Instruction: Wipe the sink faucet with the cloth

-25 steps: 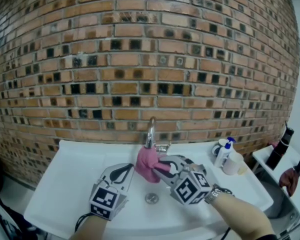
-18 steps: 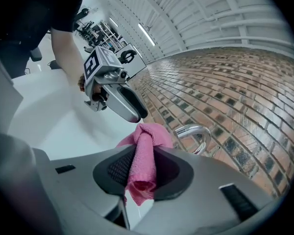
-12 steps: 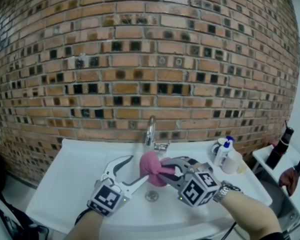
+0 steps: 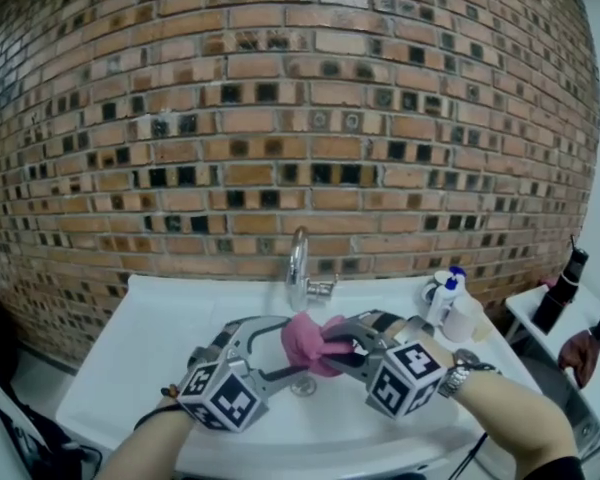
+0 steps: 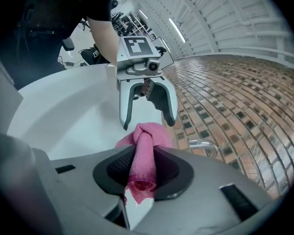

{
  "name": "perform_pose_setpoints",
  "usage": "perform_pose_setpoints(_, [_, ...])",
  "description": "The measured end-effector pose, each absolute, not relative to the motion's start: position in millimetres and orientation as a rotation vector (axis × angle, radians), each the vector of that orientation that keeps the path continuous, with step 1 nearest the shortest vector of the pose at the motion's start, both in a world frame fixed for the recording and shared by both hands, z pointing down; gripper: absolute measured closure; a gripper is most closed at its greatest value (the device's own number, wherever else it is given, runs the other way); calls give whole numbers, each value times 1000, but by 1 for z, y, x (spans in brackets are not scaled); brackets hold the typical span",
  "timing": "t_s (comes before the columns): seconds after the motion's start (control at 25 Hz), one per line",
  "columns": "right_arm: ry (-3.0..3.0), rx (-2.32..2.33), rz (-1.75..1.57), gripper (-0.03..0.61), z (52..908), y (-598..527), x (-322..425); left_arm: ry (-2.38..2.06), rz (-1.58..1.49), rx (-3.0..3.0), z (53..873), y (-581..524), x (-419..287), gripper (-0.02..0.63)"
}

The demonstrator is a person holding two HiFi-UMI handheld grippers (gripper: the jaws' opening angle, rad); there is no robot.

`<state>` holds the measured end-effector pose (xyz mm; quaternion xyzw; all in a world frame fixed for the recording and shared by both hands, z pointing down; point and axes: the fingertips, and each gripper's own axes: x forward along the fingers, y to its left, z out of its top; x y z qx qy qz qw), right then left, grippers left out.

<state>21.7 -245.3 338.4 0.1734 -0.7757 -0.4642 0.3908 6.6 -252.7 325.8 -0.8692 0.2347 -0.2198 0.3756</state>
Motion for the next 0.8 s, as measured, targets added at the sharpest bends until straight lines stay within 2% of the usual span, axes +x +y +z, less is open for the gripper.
perform_pose_setpoints(0.44, [-2016,394,-1220,492,331,-224,-1,479,-805,-2007,341,-250,6,262])
perform_pose_setpoints(0.48, [-2027,399,-1217,492,330,-224,-2,485,-810,-1993,341,-252,5,276])
perform_pose_setpoints(0.64, [-2062,437,-1201,491,327,-226,-3,523,-787,-1984,340,-256,2,428])
perform_pose_setpoints(0.8, [-2117,521,-1148,480,327,-237,-3,572,-751,-2032,341,-264,0,500])
